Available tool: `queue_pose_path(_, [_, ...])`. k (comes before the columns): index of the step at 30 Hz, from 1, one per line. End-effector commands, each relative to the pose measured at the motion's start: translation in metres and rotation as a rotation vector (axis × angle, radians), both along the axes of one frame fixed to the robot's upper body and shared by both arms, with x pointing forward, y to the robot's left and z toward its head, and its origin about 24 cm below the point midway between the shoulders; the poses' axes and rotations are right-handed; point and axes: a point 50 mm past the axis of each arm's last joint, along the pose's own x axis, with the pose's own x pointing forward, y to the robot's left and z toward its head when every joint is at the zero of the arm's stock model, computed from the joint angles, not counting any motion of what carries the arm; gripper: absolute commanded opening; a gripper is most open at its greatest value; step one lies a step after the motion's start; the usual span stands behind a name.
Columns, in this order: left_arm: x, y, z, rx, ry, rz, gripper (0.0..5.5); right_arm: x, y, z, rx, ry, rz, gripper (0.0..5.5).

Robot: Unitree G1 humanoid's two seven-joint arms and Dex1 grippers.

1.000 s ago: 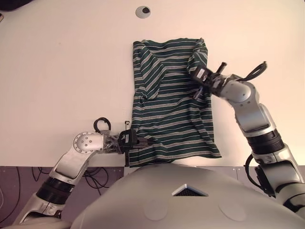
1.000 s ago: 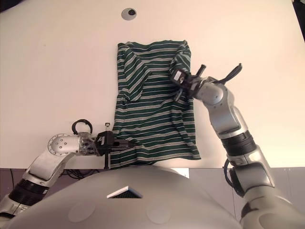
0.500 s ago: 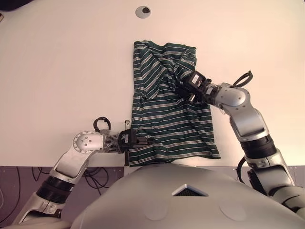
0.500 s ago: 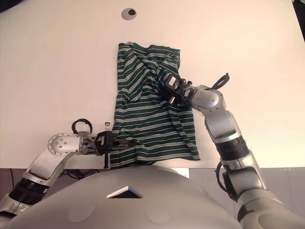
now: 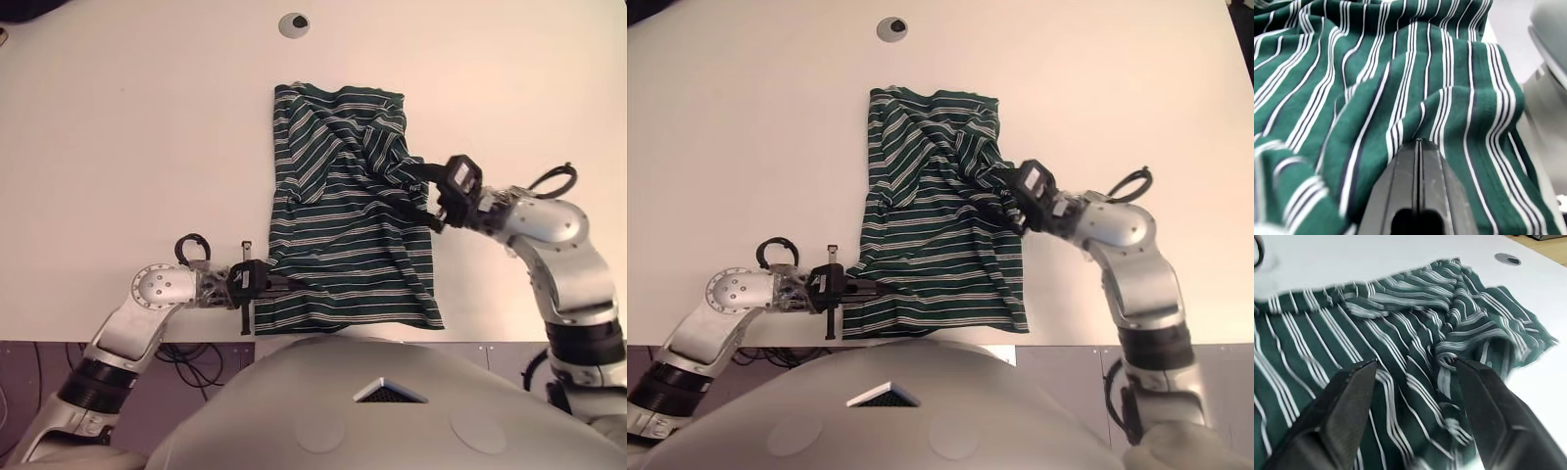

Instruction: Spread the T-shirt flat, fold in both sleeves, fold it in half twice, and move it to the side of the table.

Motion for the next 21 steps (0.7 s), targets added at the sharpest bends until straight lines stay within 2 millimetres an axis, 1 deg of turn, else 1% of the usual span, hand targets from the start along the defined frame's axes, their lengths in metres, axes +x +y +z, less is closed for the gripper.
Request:
queue_pose_path(1, [-0.003,0.019,0.007,0.069,0.001,0.017,0.0,-0.026,-0.024,-0.001,-0.192,-0.078,0.171,2.88])
queue_pose_path(3, [0.003,0.017,0.024,-0.04,-0.015,0.052,0.0,-0.042,-0.033,-0.004,-0.262,-0.063,0.26,2.88])
queue_pose_path(5, [0.009,0.018,0.032,-0.101,-0.017,0.089,0.09,-0.053,-0.036,-0.004,-0.278,-0.046,0.32,2.91])
queue_pose_path(8, [0.012,0.022,0.044,-0.161,-0.013,0.12,0.51,-0.068,-0.031,-0.004,-0.253,-0.014,0.393,2.92])
queue_pose_path(10, [0.012,0.024,0.048,-0.159,-0.025,0.126,0.8,-0.075,-0.027,-0.004,-0.245,-0.007,0.42,2.92])
queue_pose_path(11, [0.014,0.029,0.05,-0.148,-0.039,0.145,1.03,-0.079,-0.027,-0.006,-0.263,-0.004,0.431,2.92])
queue_pose_path(12, [0.016,0.034,0.05,-0.127,-0.047,0.173,1.14,-0.082,-0.026,-0.009,-0.282,0.002,0.435,2.92])
queue_pose_path(14, [0.017,0.047,0.039,-0.01,-0.062,0.21,1.14,-0.091,-0.027,-0.014,-0.333,0.017,0.457,2.92])
queue_pose_path(16, [0.006,0.061,0.027,0.137,-0.069,0.197,1.14,-0.099,-0.028,-0.017,-0.406,0.001,0.49,2.92])
queue_pose_path(18, [-0.006,0.07,0.029,0.212,-0.059,0.163,1.46,-0.104,-0.03,-0.019,-0.499,-0.043,0.527,2.92])
queue_pose_path(19, [-0.011,0.071,0.033,0.231,-0.062,0.134,1.58,-0.107,-0.03,-0.018,-0.521,-0.059,0.537,2.92])
queue_pose_path(21, [-0.014,0.07,0.039,0.257,-0.089,0.079,1.86,-0.11,-0.026,-0.016,-0.524,-0.081,0.549,2.92])
